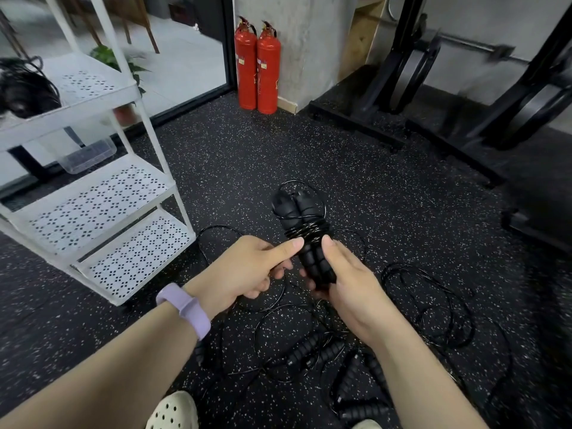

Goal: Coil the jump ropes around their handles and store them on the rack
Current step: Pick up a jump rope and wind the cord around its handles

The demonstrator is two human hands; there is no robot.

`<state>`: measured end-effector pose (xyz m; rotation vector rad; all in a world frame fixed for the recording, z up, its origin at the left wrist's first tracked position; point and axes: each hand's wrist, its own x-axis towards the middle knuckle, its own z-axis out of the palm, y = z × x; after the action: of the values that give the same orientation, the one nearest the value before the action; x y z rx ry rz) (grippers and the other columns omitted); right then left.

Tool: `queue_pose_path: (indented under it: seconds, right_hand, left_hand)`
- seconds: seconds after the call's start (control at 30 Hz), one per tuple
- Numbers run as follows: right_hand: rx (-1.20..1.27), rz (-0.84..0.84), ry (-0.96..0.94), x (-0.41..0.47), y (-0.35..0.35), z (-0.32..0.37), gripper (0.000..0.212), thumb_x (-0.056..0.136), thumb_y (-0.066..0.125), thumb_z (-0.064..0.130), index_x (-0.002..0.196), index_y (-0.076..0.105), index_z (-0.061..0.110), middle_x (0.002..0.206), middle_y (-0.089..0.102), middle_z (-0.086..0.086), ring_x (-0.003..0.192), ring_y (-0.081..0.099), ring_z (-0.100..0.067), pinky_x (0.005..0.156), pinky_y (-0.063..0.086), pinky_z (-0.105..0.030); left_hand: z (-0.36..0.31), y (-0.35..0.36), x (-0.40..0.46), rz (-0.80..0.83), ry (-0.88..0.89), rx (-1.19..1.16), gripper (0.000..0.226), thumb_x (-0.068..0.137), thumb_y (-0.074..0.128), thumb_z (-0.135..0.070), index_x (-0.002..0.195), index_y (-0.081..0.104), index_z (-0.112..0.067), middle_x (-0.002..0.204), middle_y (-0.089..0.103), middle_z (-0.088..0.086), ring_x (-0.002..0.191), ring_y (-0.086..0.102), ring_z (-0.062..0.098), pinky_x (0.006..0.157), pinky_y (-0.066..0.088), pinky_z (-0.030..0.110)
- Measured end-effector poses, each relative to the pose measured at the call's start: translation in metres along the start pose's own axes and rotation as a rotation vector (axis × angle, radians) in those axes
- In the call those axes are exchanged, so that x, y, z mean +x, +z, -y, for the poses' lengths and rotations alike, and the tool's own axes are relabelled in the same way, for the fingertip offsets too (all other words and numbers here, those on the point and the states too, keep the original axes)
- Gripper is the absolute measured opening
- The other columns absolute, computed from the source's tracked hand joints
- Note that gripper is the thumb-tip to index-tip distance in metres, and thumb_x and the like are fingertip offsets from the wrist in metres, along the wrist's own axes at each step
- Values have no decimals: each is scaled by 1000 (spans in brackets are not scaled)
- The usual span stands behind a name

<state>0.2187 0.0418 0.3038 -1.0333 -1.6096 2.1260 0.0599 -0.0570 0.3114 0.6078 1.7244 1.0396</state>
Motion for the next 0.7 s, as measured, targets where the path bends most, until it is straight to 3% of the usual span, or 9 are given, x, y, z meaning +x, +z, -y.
queue_pose_path:
  seconds: [0.07, 0.13, 0.2, 0.3, 0.4, 0.5, 0.57, 0.63, 0.7]
  right_hand:
    - [-210, -108, -75, 0, -2, -4, 48, 96, 49, 66, 135, 53, 40, 121, 69, 17, 106, 64, 2, 101, 48, -32]
    - [-433, -121, -162, 0, -2, -5, 36, 100, 43, 64, 134, 38, 53, 121, 60, 28, 105, 57, 16, 93, 44, -17]
    - [-610, -126, -228, 2, 2, -11, 47, 102, 38, 62, 146, 28, 50, 128, 58, 17, 110, 57, 5, 90, 45, -18]
    - [-897, -159, -363, 1, 14, -18, 58, 104, 26, 59, 158, 9, 46, 126, 46, 4, 112, 49, -16, 97, 43, -38]
    - [-1018, -106, -507, 0, 20, -21, 60, 106, 18, 52, 162, 0, 43, 121, 39, 7, 112, 40, -12, 99, 37, -30]
    - [-792, -22, -402, 2, 14, -18, 57, 110, 32, 45, 162, 9, 49, 128, 42, 22, 123, 40, 7, 101, 32, -14]
    - [-529, -85, -311, 3, 7, -14, 56, 106, 52, 40, 158, 31, 46, 135, 49, 30, 122, 47, 18, 98, 36, -5]
    - [-239, -115, -201, 5, 1, -7, 45, 99, 67, 40, 142, 56, 31, 125, 70, 9, 114, 66, -6, 98, 52, -25]
    - [58, 42, -31, 4, -2, 0, 48, 97, 62, 56, 126, 69, 18, 113, 77, -9, 96, 72, -25, 82, 60, -35]
  left_hand:
    - [0, 1, 2, 1, -31, -6, 54, 89, 67, -61, 96, 75, -8, 64, 61, -4, 40, 37, 6, 36, 26, 19]
    - [1, 3, 4, 18, -51, -41, 50, 94, 65, -54, 99, 74, -5, 64, 61, -4, 41, 36, 6, 35, 25, 19]
    - [0, 5, 3, 55, -63, -99, 44, 98, 62, -49, 98, 69, -5, 66, 59, -4, 43, 32, 7, 35, 21, 19]
    - [-1, 8, 1, 79, -63, -188, 41, 88, 68, -60, 82, 68, -19, 68, 55, -3, 45, 29, 8, 37, 16, 19]
    - [-1, 6, 0, -35, -80, -175, 52, 81, 68, -72, 74, 65, -20, 65, 53, -3, 42, 31, 6, 36, 18, 18]
    - [1, 0, -1, -9, -52, -141, 50, 86, 63, -69, 82, 64, -19, 68, 55, -2, 44, 32, 6, 36, 21, 20]
    - [0, -3, -3, 57, 0, -143, 50, 88, 63, -67, 86, 65, -17, 70, 55, -3, 46, 31, 6, 37, 21, 19]
    - [-3, -3, -3, 122, 58, -169, 50, 87, 64, -66, 84, 63, -16, 69, 53, -5, 48, 29, 6, 38, 20, 19]
    - [-3, 0, -3, 162, 113, -181, 51, 86, 67, -66, 81, 61, -16, 65, 51, -8, 48, 29, 5, 38, 21, 18]
